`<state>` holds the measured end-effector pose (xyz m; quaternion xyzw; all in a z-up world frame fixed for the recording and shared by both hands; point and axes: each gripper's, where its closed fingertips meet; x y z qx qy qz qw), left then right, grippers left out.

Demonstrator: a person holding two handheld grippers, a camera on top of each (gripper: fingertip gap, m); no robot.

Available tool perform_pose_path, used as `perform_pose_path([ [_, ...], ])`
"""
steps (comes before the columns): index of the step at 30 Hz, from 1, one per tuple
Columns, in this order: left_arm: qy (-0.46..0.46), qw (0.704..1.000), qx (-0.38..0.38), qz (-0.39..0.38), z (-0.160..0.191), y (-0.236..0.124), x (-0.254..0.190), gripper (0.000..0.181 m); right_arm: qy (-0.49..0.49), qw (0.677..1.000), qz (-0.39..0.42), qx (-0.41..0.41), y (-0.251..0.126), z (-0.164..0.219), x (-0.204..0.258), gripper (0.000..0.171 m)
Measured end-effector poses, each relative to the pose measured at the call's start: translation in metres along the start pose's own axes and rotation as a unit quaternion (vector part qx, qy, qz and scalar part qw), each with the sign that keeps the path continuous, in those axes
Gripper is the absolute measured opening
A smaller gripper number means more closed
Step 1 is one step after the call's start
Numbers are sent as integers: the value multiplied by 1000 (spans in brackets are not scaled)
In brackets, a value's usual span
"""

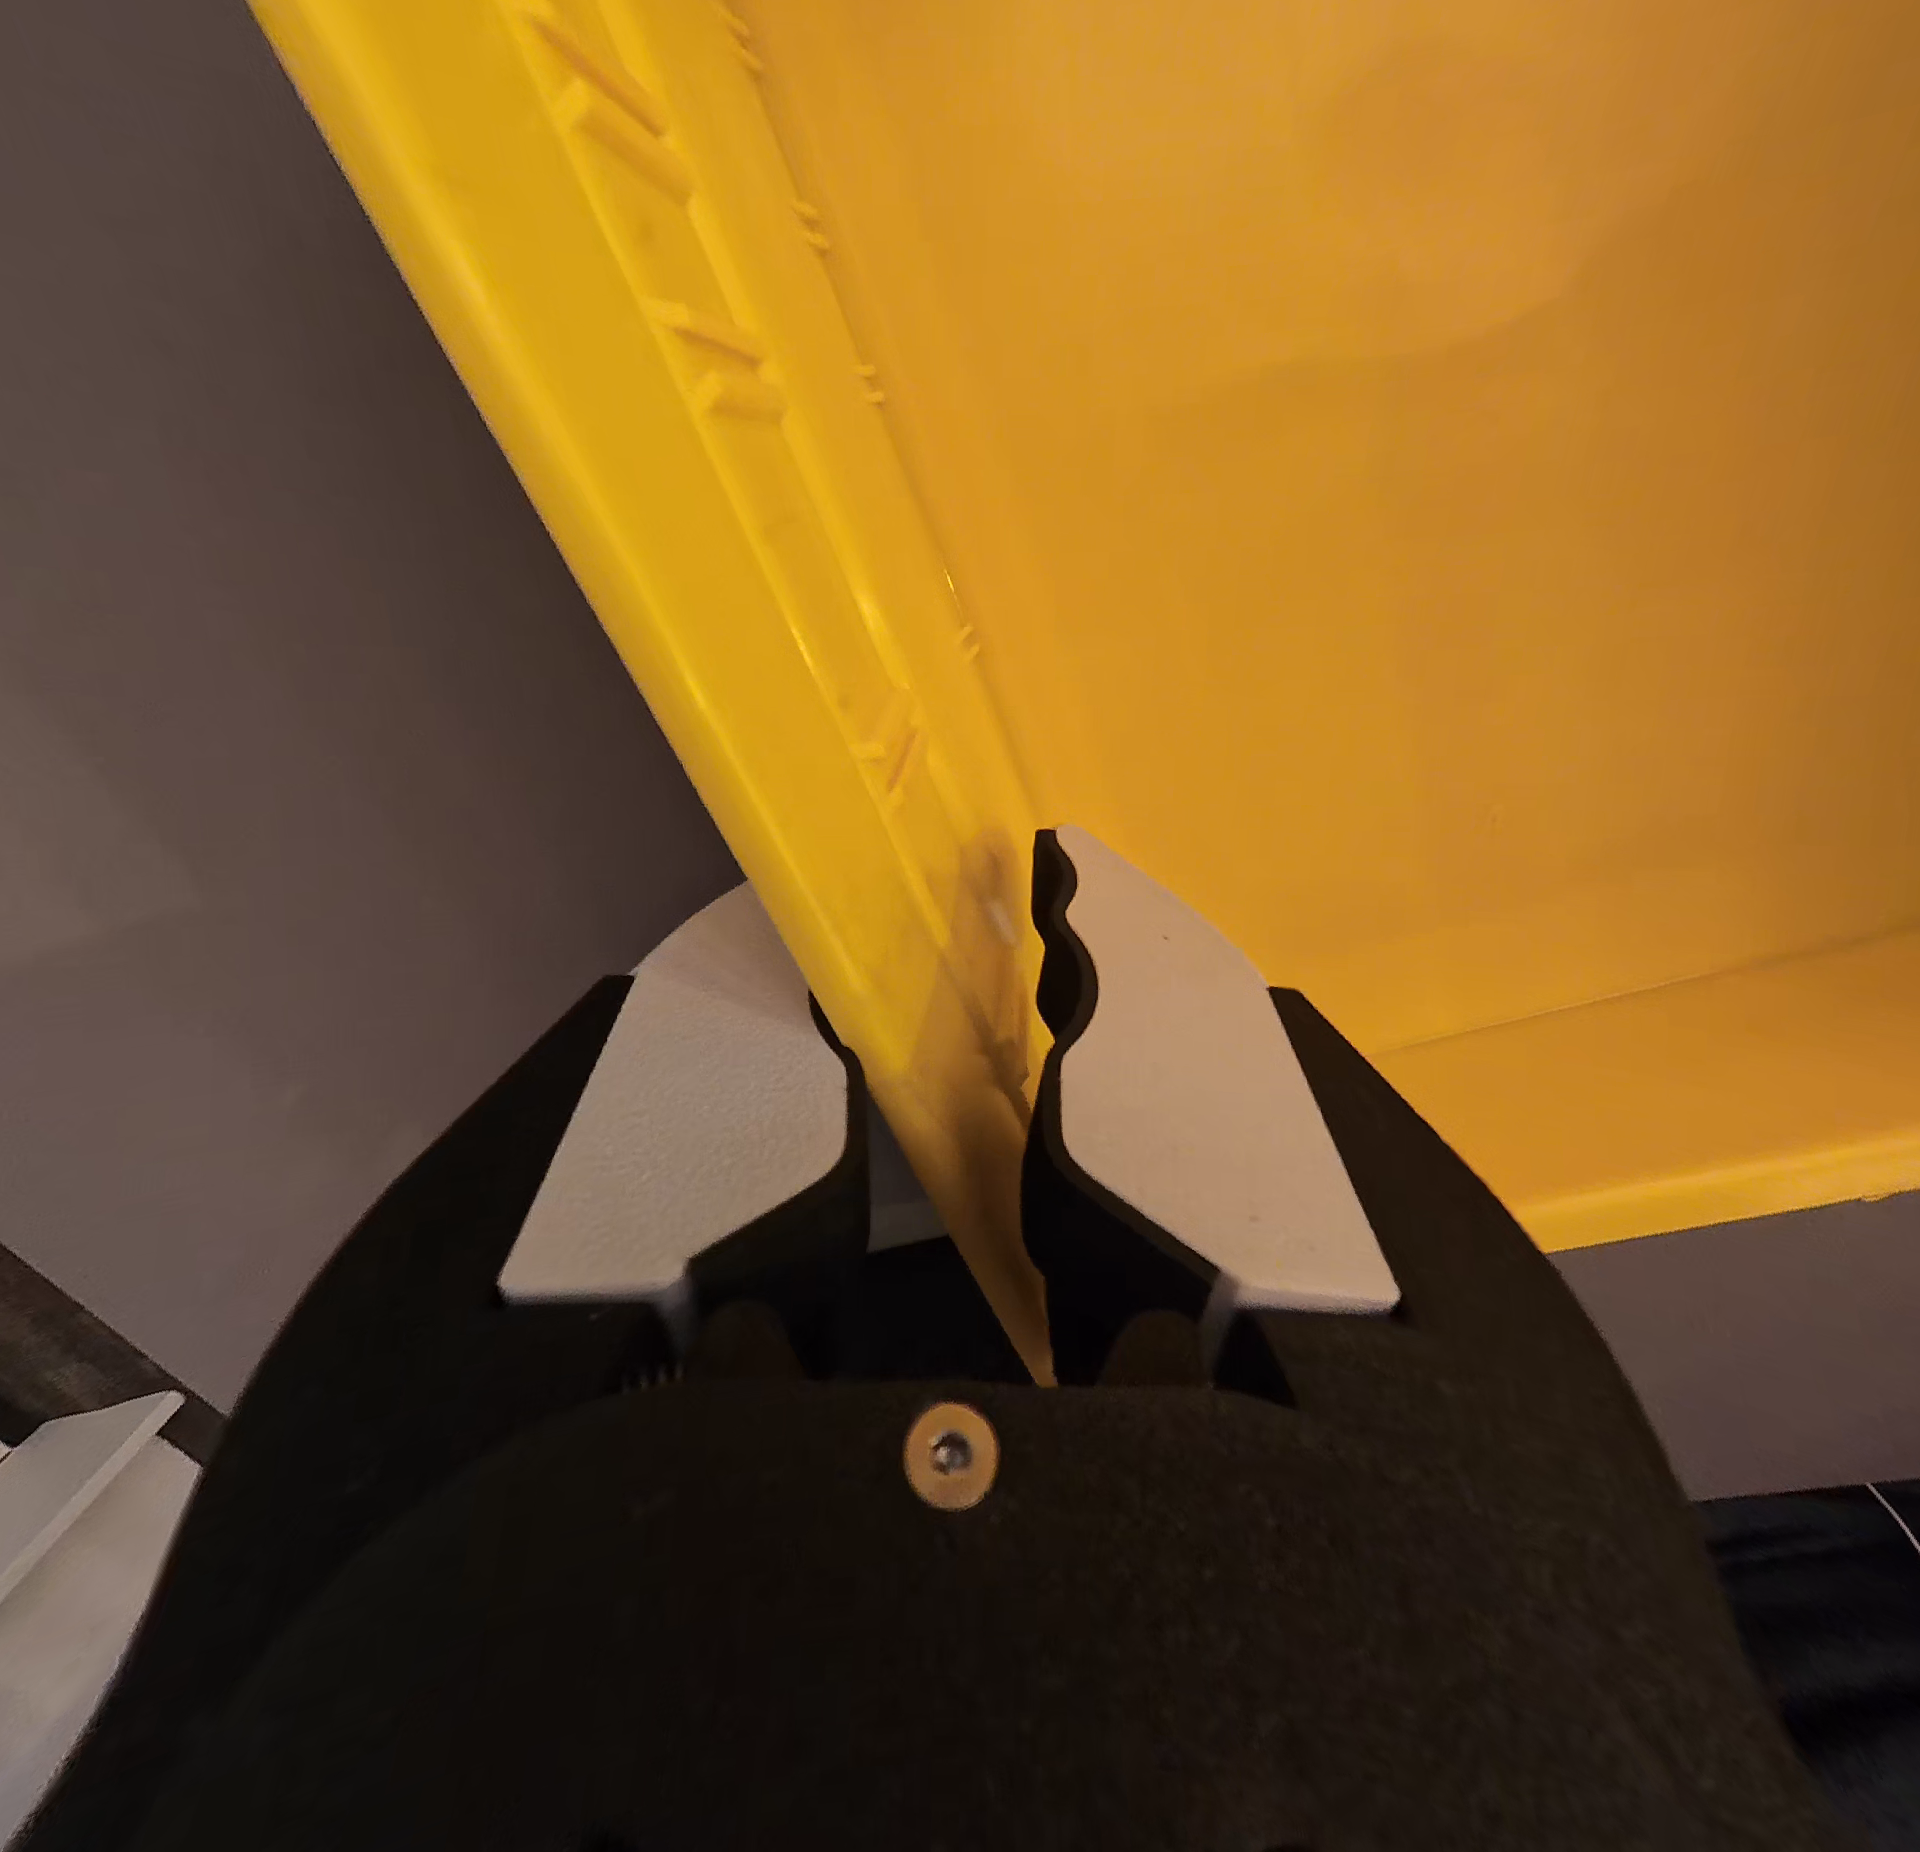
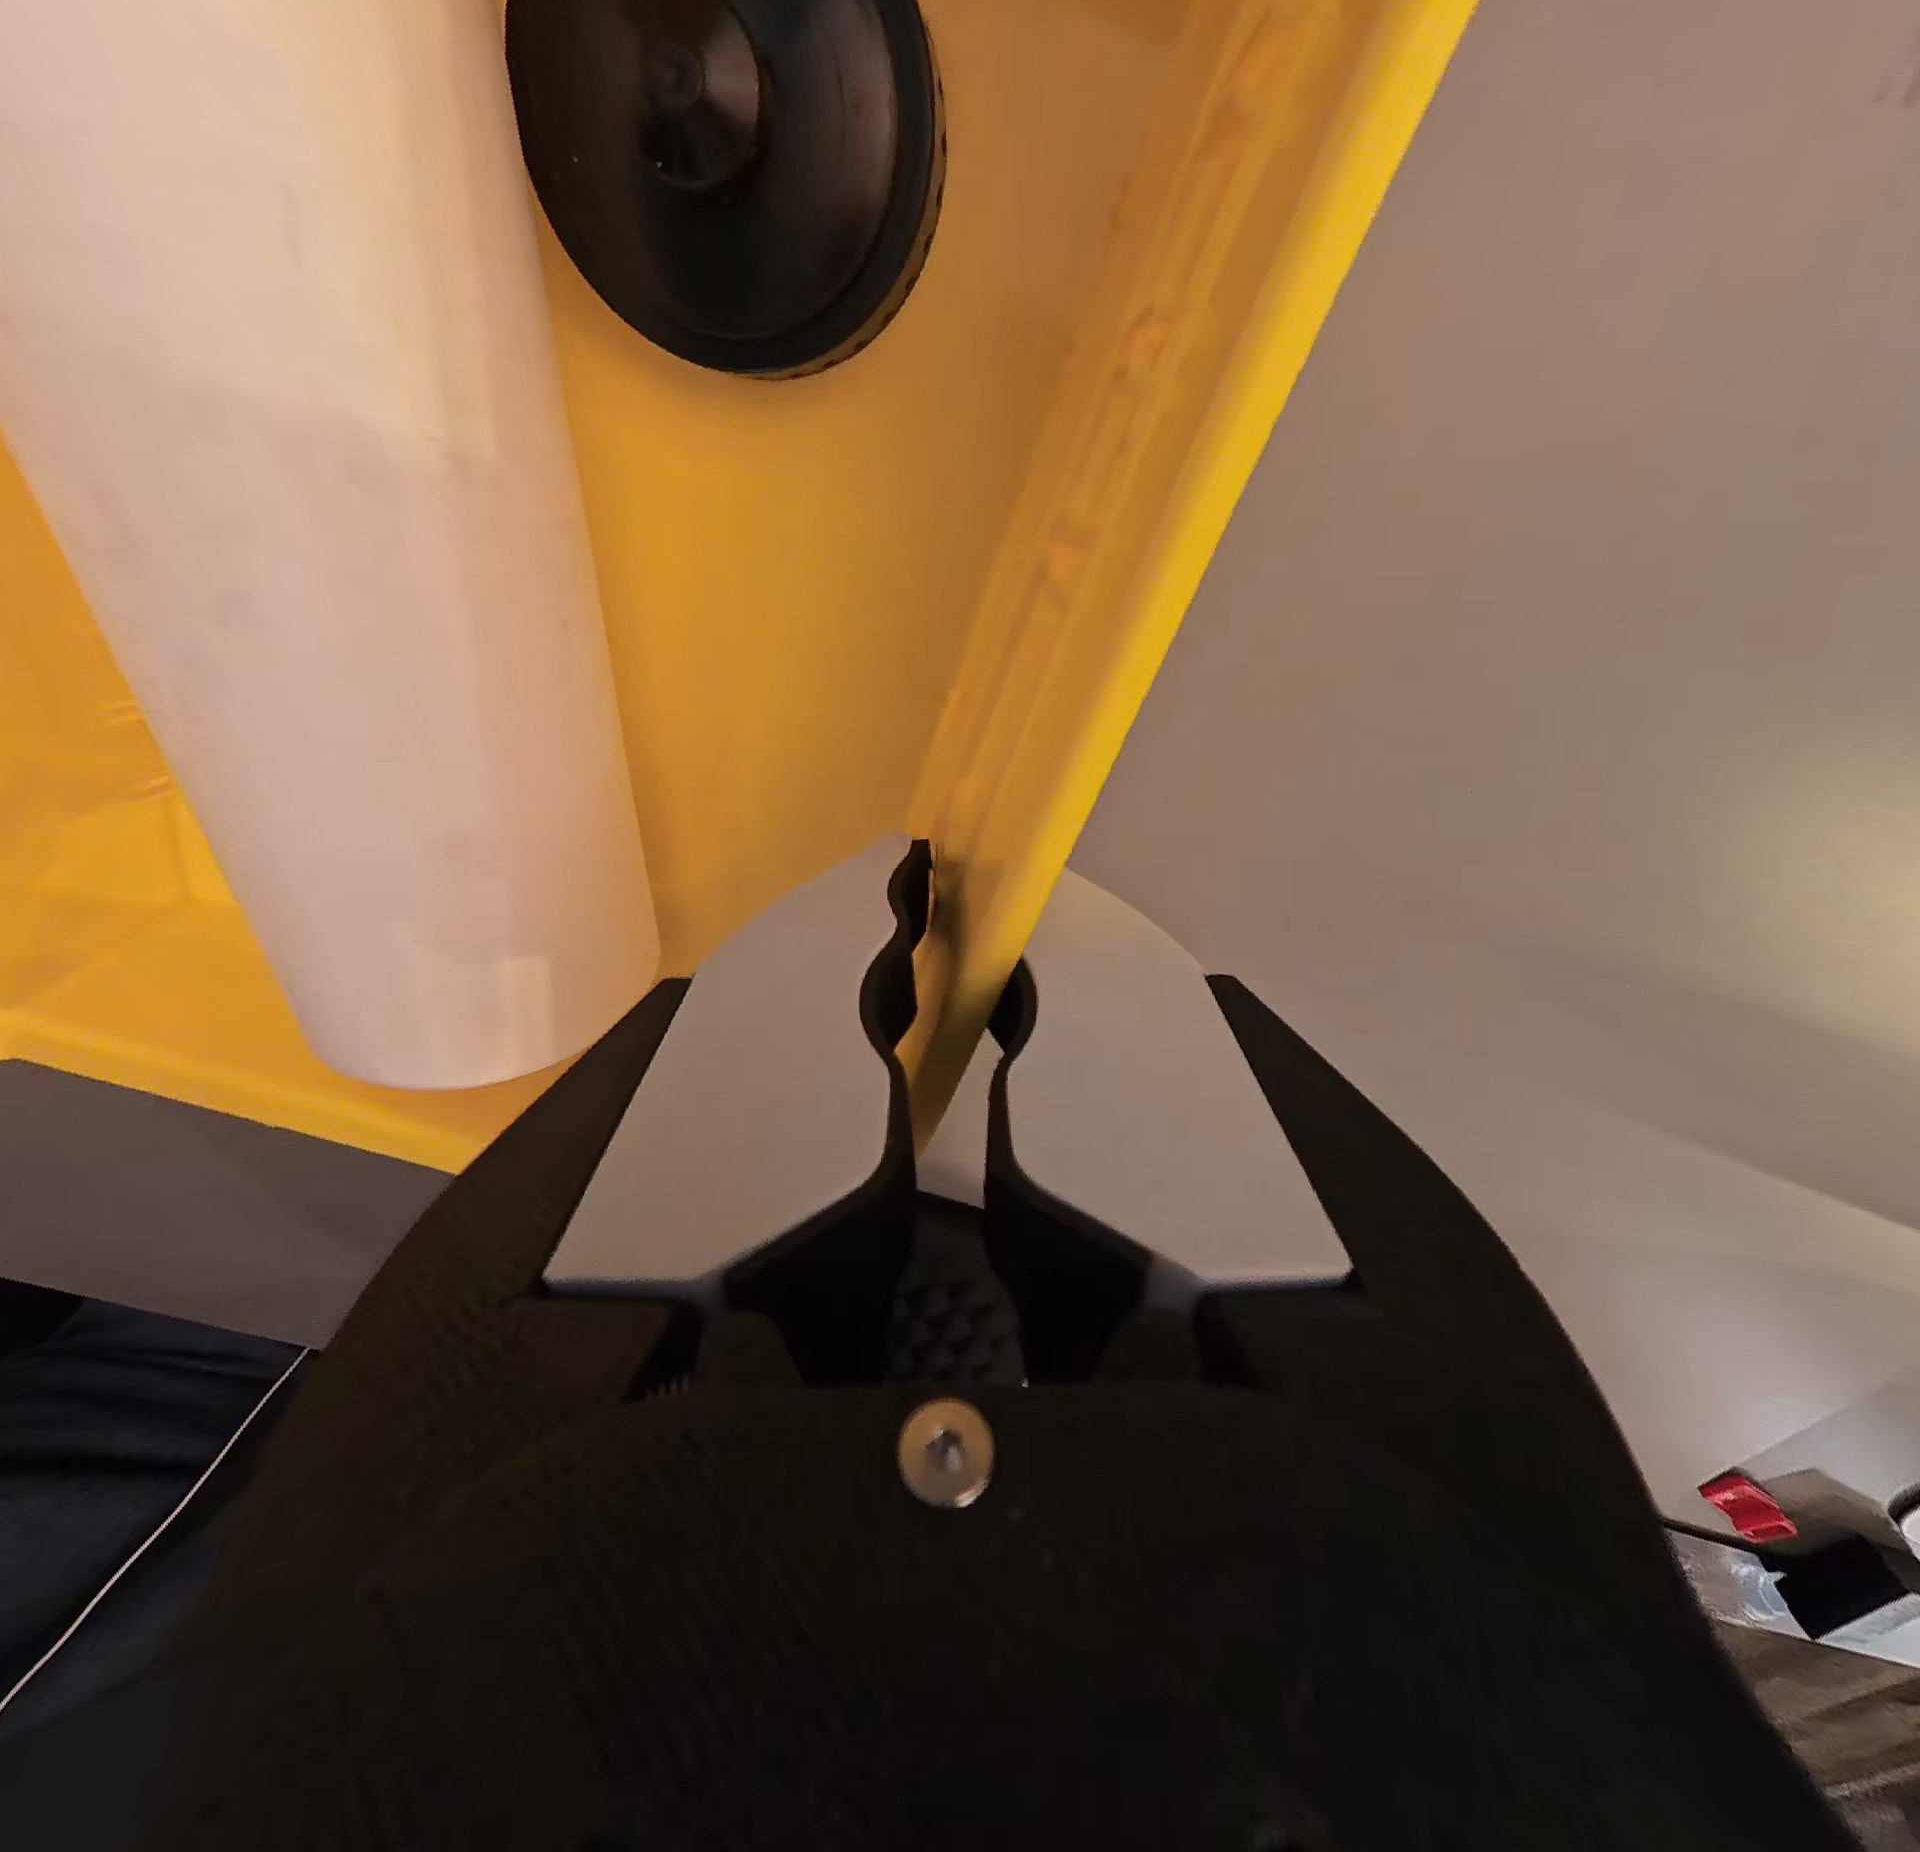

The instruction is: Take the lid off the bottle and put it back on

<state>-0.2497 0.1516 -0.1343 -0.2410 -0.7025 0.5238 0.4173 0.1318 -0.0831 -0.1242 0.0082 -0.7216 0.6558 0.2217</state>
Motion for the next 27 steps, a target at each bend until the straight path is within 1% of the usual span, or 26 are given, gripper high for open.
perform_pose_path([
  [6, 6, 1000, 1, 12, 1, -2, -2, 34, -12, 1000, 0, 2, 1, 0, 2, 12],
  [8, 6, 1000, 5, 27, 1, -4, -5, 35, -10, 1000, 6, -9, -3, -3, 1, 18],
  [11, 8, 999, 4, 50, 2, -9, -8, 35, -16, 997, 33, -70, -26, -13, 2, 23],
  [13, 11, 998, -4, 65, 2, -15, -9, 35, -28, 989, 58, -134, -53, -20, 8, 25],
  [15, 10, 997, -20, 78, 0, -24, -9, 38, -67, 973, 70, -210, -82, -28, 33, 26],
  [16, 10, 996, -26, 80, 1, -28, -7, 41, -108, 959, 59, -253, -95, -34, 57, 26],
  [17, 10, 996, -34, 84, 1, -33, -6, 41, -156, 942, 30, -296, -106, -40, 88, 26],
  [18, 8, 995, -47, 91, -1, -40, -4, 41, -208, 918, -16, -336, -112, -45, 125, 27],
  [19, 3, 993, -63, 95, -3, -46, -2, 43, -257, 891, -74, -366, -114, -46, 164, 36],
  [20, -3, 992, -80, 94, -6, -53, 1, 43, -294, 868, -128, -380, -110, -43, 198, 44],
  [21, -7, 991, -101, 93, -9, -60, 3, 44, -321, 853, -168, -376, -102, -40, 224, 44],
  [22, -7, 988, -122, 92, -13, -68, 4, 45, -331, 850, -193, -361, -90, -40, 241, 44],
  [23, -5, 985, -143, 91, -15, -76, 5, 45, -326, 859, -201, -340, -76, -44, 251, 44],
  [24, -2, 982, -161, 98, -17, -84, 3, 44, -316, 872, -189, -322, -62, -52, 254, 44],
  [27, 6, 975, -192, 114, -16, -102, -1, 44, -280, 912, -92, -285, -28, -87, 241, 42],
])
Point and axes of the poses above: each gripper's, where its closed fingertips meet, y out along the fingers, z out of its underside, x = y × z across the jaws, and after that the axes turned 15 degrees about -z, right-handed
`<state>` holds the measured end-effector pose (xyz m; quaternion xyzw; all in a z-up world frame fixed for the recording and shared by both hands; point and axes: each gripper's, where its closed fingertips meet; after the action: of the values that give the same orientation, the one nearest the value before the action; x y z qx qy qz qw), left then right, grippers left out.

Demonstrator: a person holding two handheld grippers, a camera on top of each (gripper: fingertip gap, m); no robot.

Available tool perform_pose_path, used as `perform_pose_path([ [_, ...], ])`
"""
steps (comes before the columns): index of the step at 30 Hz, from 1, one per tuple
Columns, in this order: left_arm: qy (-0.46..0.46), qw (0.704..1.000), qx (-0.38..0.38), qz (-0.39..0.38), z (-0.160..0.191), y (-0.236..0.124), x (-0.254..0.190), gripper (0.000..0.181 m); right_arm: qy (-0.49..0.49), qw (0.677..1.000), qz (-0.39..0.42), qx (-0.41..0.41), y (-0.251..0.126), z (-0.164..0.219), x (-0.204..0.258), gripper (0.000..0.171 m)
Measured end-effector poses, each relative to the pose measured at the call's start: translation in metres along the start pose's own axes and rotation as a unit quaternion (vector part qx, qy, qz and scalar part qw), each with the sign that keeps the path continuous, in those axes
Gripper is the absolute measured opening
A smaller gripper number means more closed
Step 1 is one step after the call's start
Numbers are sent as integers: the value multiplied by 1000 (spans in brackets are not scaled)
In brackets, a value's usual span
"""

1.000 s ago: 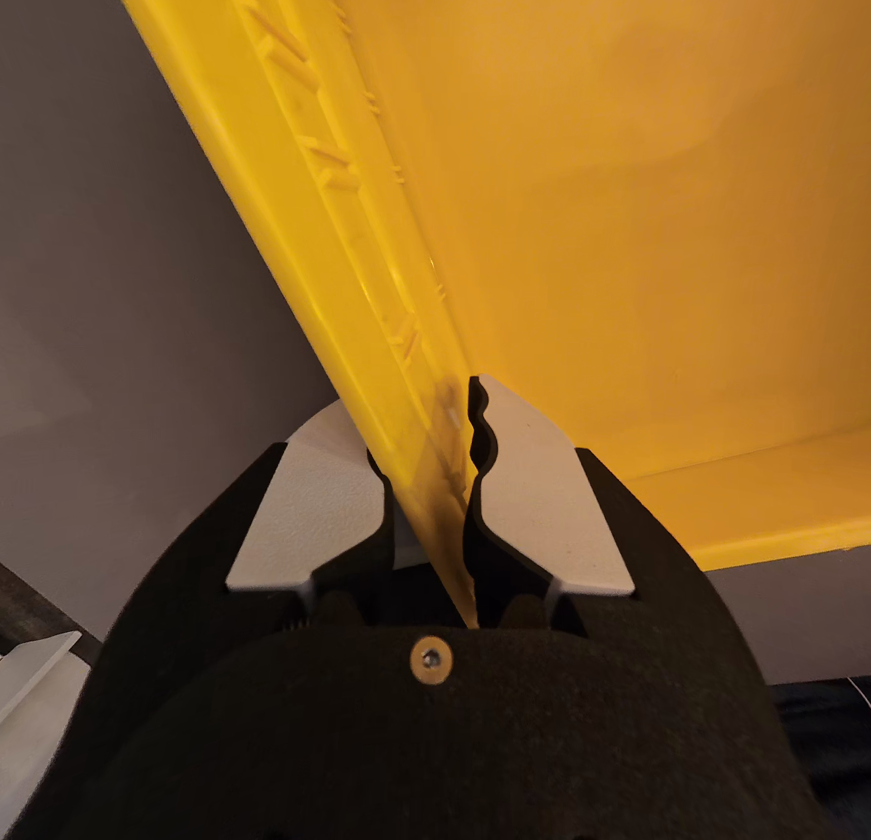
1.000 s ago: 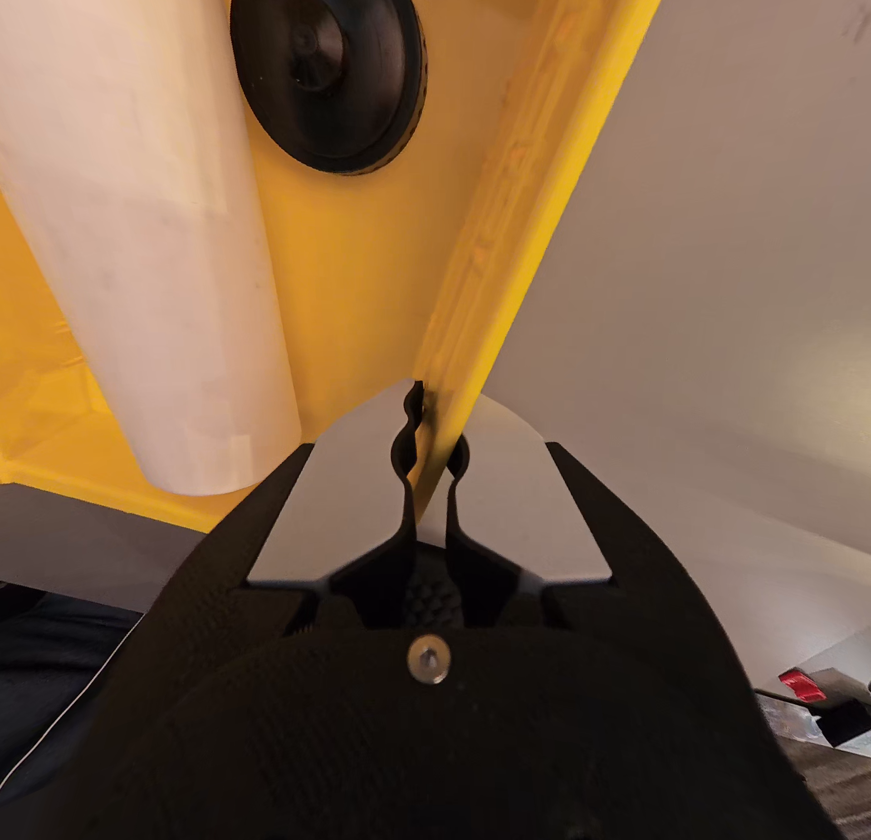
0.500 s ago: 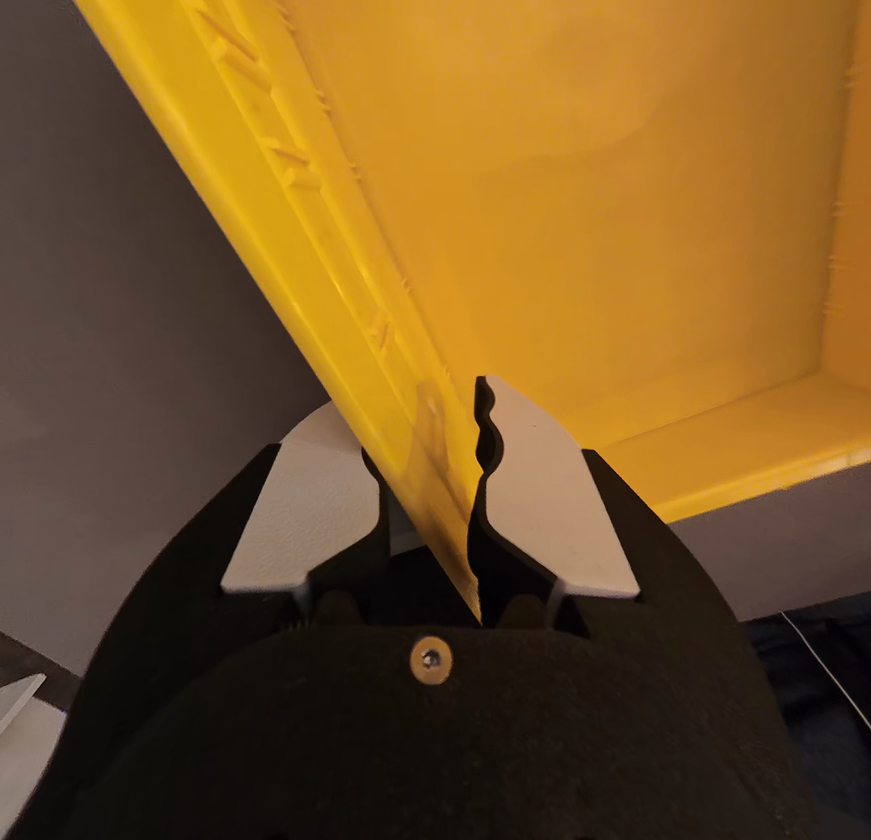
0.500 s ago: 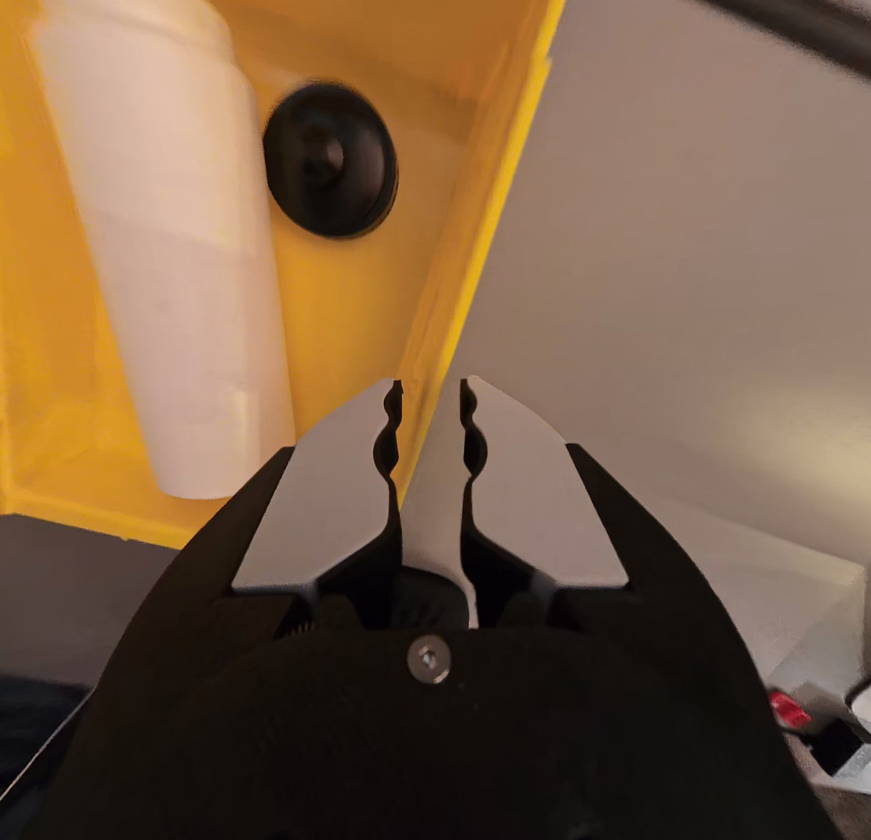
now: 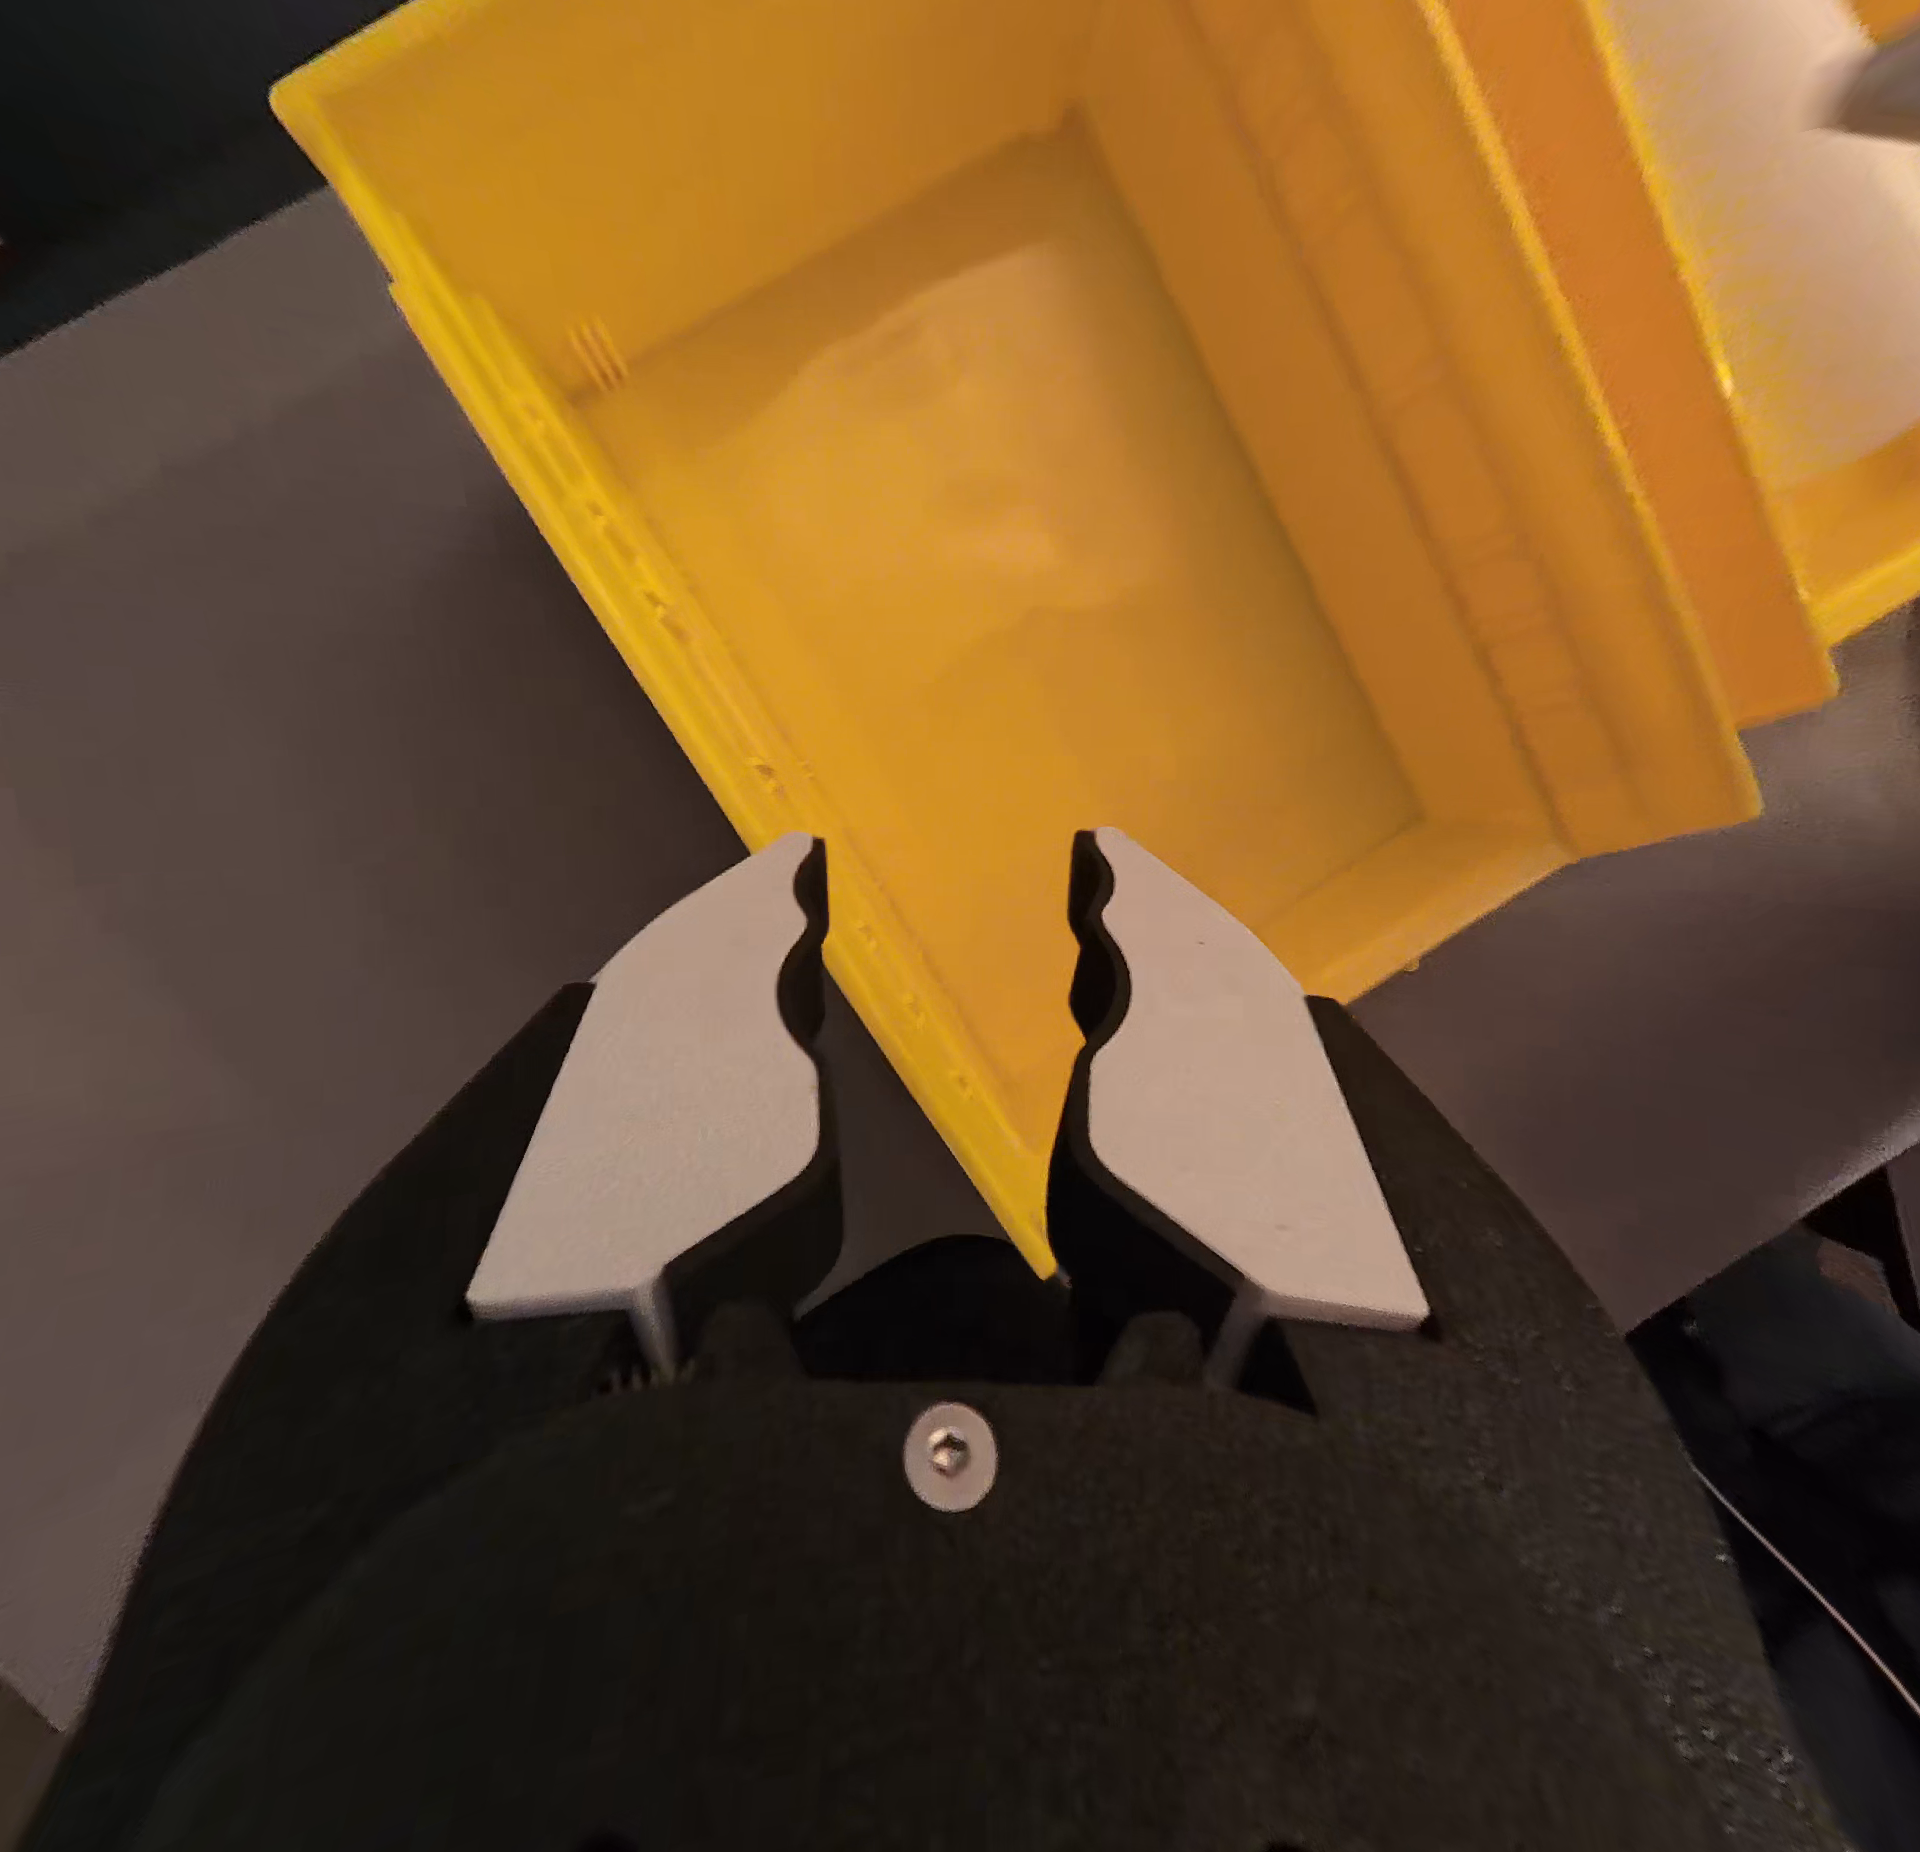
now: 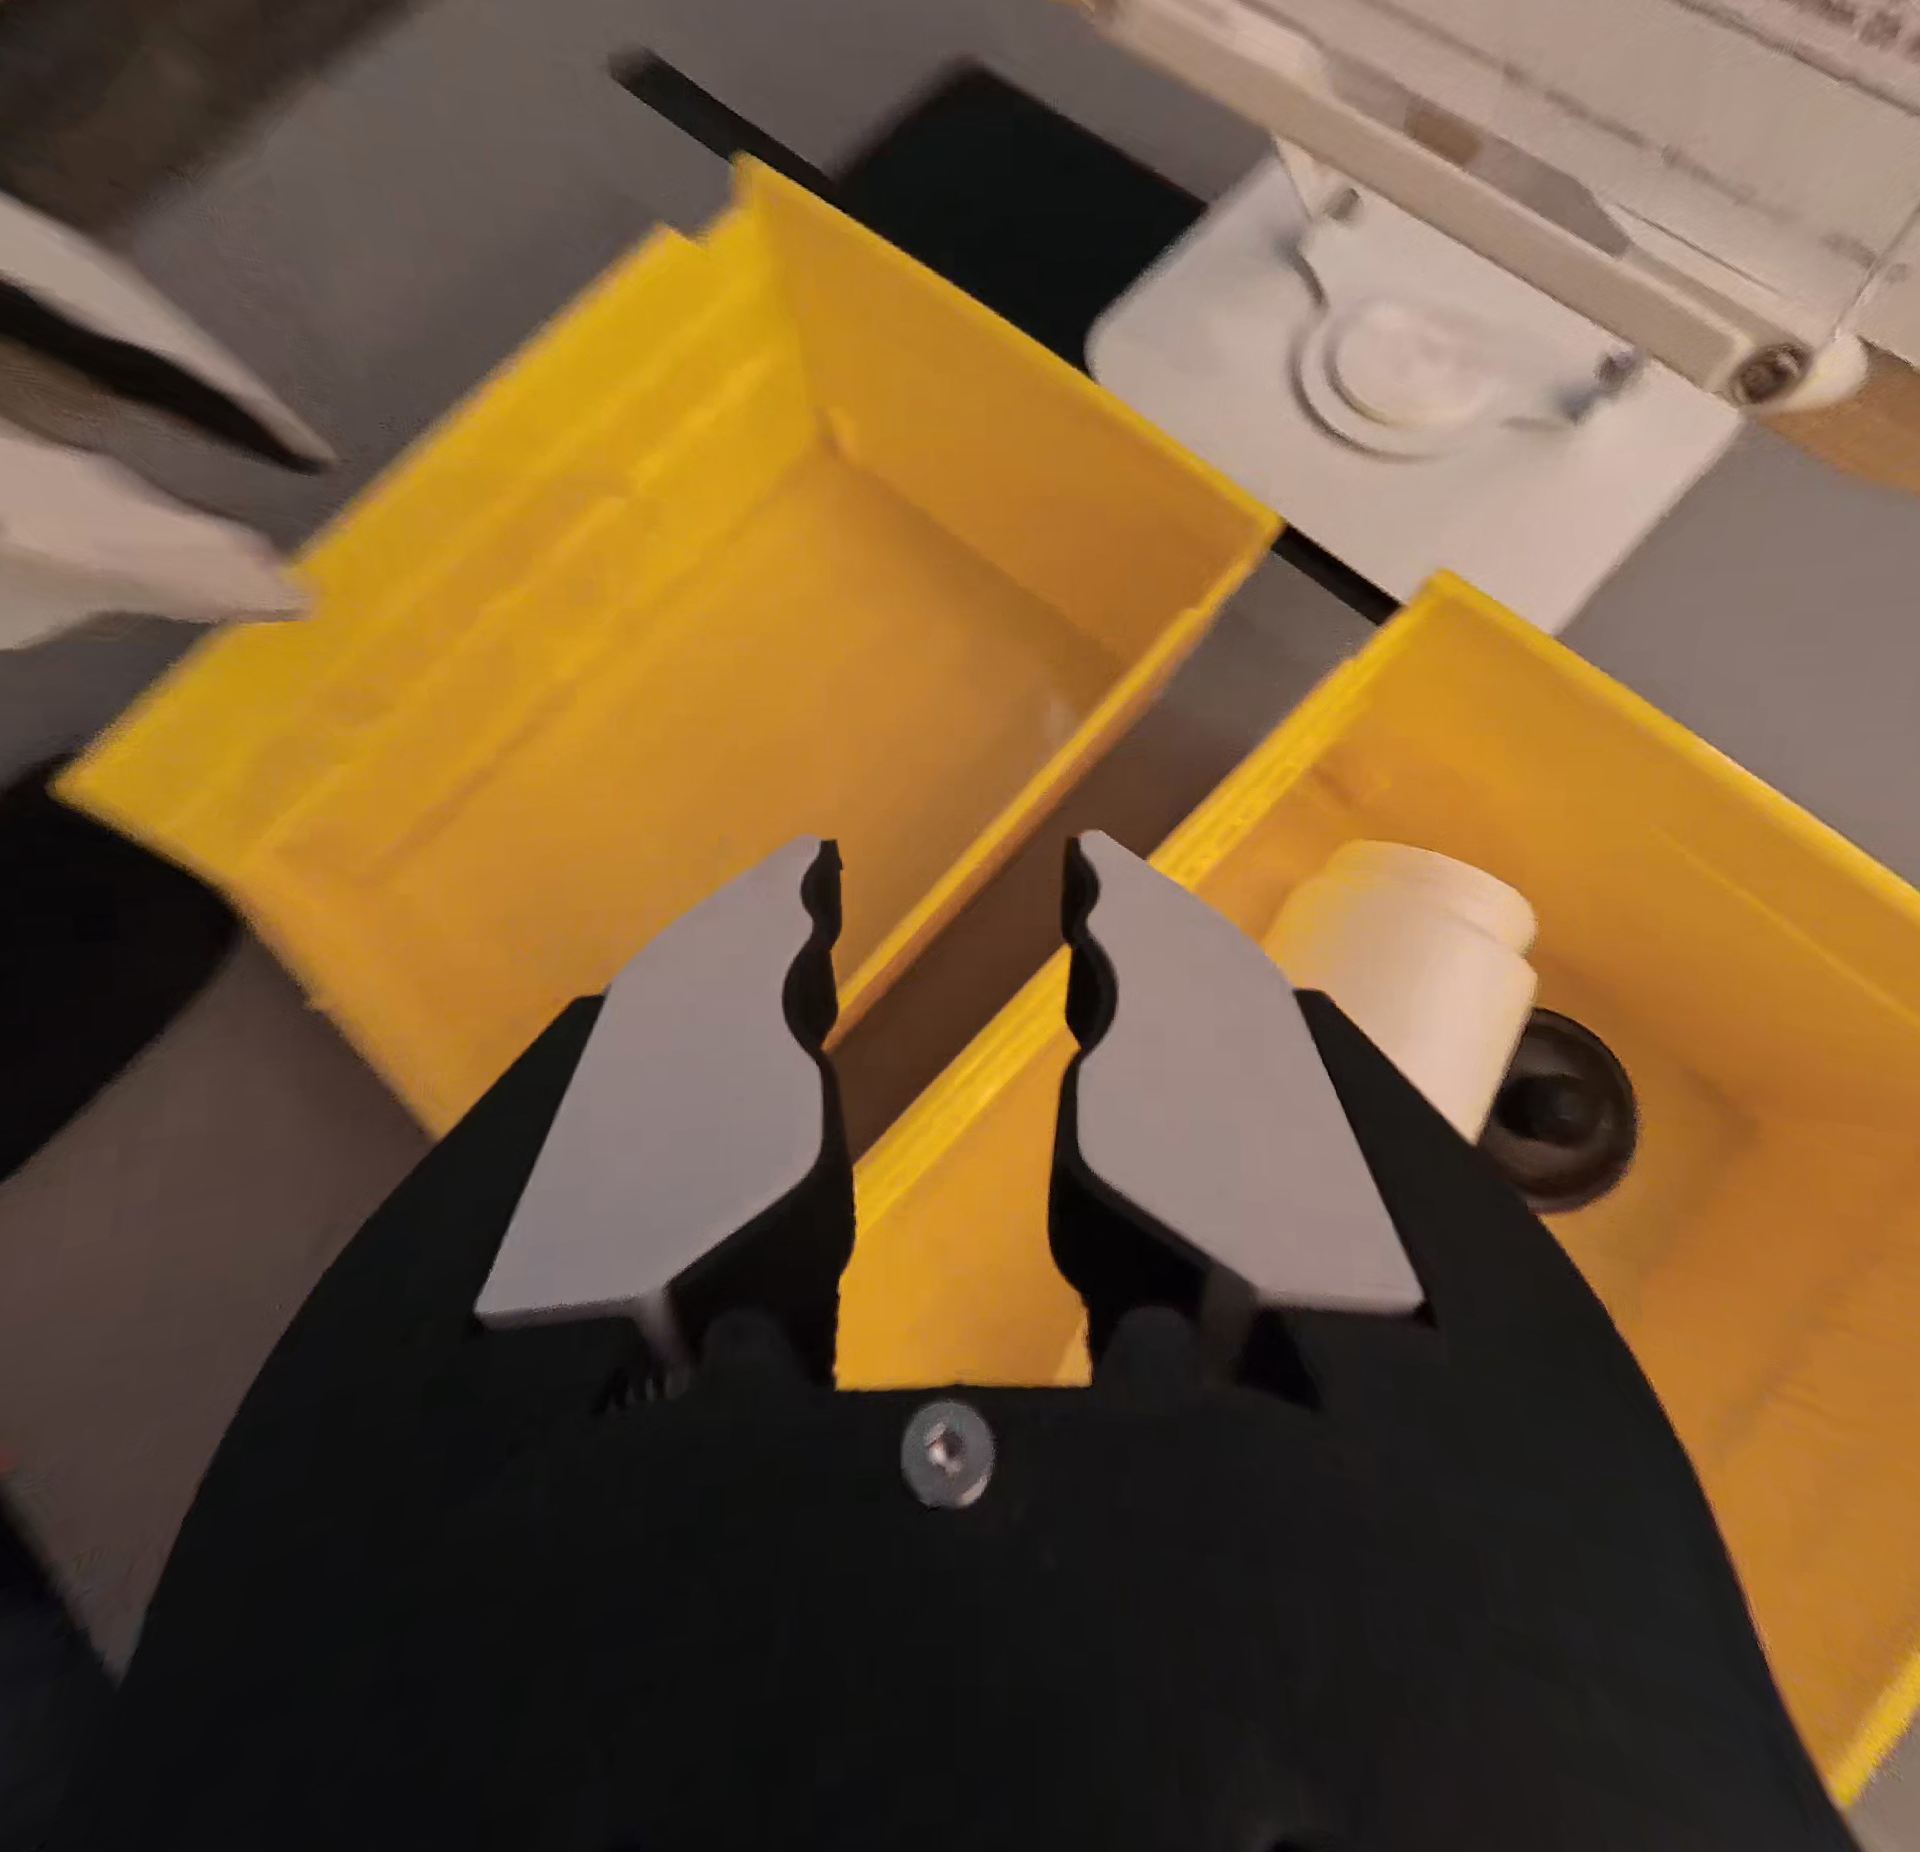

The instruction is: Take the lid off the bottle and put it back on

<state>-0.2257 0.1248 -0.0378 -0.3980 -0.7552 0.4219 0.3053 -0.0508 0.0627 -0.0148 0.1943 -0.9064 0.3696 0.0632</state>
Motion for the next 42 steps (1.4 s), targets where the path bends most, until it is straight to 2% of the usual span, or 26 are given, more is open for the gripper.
perform_pose_path([
  [3, 15, 1000, -5, 12, 2, -8, -6, 44, 35, 995, 46, 77, 29, 5, -25, 38],
  [5, 19, 1000, -6, 18, 3, -11, -8, 45, 66, 990, 48, 115, 43, 7, -31, 36],
  [10, 23, 999, -28, 28, -2, -21, -12, 44, 101, 974, 86, 184, 58, 11, -46, 34],
  [16, 29, 998, -50, 39, -5, -33, -16, 44, 153, 961, 78, 219, 76, 17, -46, 38],
  [20, 32, 997, -59, 43, -6, -37, -18, 44, 151, 967, 68, 195, 93, 2, -44, 39],
  [22, 33, 997, -60, 45, -6, -38, -18, 44, 152, 967, 61, 196, 101, 0, -45, 34],
  [25, 34, 997, -59, 46, -5, -39, -19, 44, 171, 950, 86, 248, 105, 19, -57, 33],
  [29, 35, 996, -63, 47, -5, -41, -19, 43, 214, 930, 45, 297, 118, 40, -47, 23],
  [31, 35, 996, -64, 47, -6, -41, -19, 43, 224, 917, 39, 329, 122, 51, -42, 12],
  [34, 34, 995, -77, 48, -9, -45, -20, 43, 246, 913, 10, 326, 127, 46, -32, 6],
  [37, 24, 989, -132, 67, -22, -65, -27, 45, 255, 903, 2, 345, 131, 47, -21, 6],
  [42, 12, 948, -310, 68, -48, -136, -35, 50, 230, 893, -9, 386, 128, 33, 3, 6],
])
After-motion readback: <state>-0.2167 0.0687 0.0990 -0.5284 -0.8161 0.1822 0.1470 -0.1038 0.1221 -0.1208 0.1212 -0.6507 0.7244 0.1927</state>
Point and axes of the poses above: each gripper's, where its closed fingertips meet, y out along the fingers, z out of its underside, x = y × z across the jaws, and after that the axes turned 15 degrees about -z, right-handed
